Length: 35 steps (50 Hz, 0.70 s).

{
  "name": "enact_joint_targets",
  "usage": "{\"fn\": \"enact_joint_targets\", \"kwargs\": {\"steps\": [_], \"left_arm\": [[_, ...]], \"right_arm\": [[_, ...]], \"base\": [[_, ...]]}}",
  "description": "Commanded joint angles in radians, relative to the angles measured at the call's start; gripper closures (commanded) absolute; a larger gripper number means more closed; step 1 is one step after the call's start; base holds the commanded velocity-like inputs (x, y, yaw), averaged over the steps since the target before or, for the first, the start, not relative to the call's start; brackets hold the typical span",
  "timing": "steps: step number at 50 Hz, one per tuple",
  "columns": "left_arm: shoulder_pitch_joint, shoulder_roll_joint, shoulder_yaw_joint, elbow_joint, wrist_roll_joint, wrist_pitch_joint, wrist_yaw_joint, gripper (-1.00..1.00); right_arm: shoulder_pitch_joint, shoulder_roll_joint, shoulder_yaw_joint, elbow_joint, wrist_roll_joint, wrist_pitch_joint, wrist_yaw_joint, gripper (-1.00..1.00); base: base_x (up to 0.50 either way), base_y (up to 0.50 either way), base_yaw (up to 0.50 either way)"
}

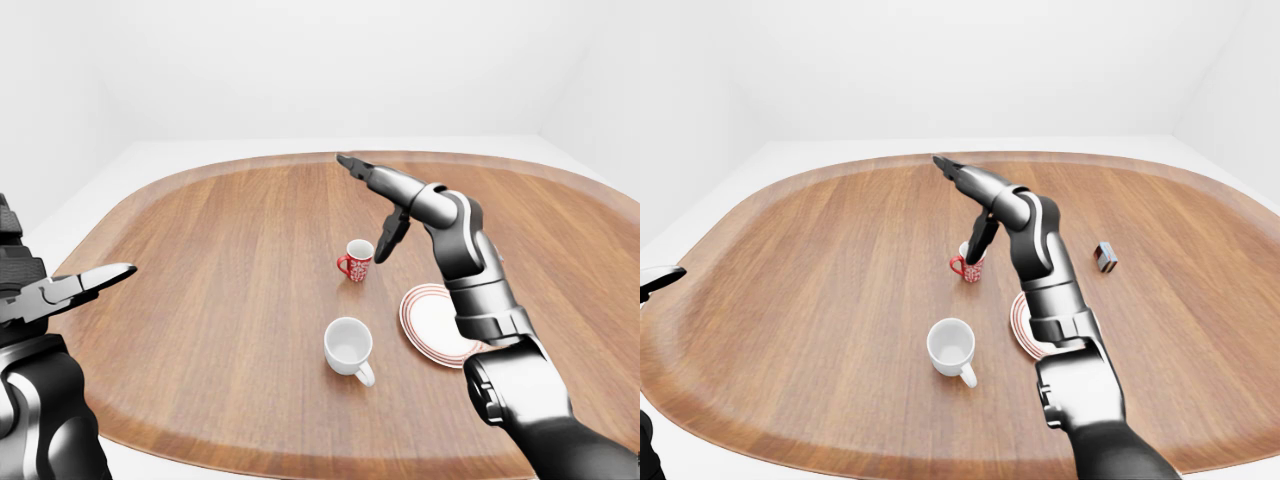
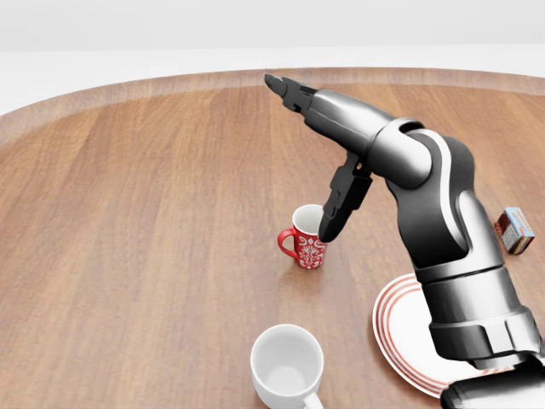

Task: Put the white mug on the plate.

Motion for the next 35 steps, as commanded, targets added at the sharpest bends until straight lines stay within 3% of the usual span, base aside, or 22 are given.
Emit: {"fn": "enact_joint_targets", "kwargs": {"steps": [1,11,18,29,35], "left_arm": [[0.0,-0.002,-0.004,0.0,0.005,0.0,-0.002,-1.0],[0.002,-0.007,-0.009,0.005,0.012,0.0,-0.006,-1.0],[0.007,-0.015,-0.018,0.001,0.022,0.0,-0.008,-1.0],[0.009,-0.021,-0.023,-0.005,0.032,0.0,-0.013,-1.0],[0.009,-0.021,-0.021,-0.004,0.032,0.0,-0.015,-1.0]], "right_arm": [[-0.143,0.083,0.054,0.401,-0.255,0.0,0.0,-1.0],[0.011,0.113,0.081,0.199,-0.526,0.0,0.0,-1.0],[0.111,0.127,0.087,0.188,-0.597,0.0,0.0,-1.0],[0.216,0.211,0.095,0.299,-0.632,0.0,0.0,-1.0],[0.281,0.237,0.133,0.189,-0.69,0.0,0.0,-1.0]], "base": [[0.0,0.0,0.0],[0.0,0.0,0.0],[0.0,0.0,0.0],[0.0,0.0,0.0],[0.0,0.0,0.0]]}}
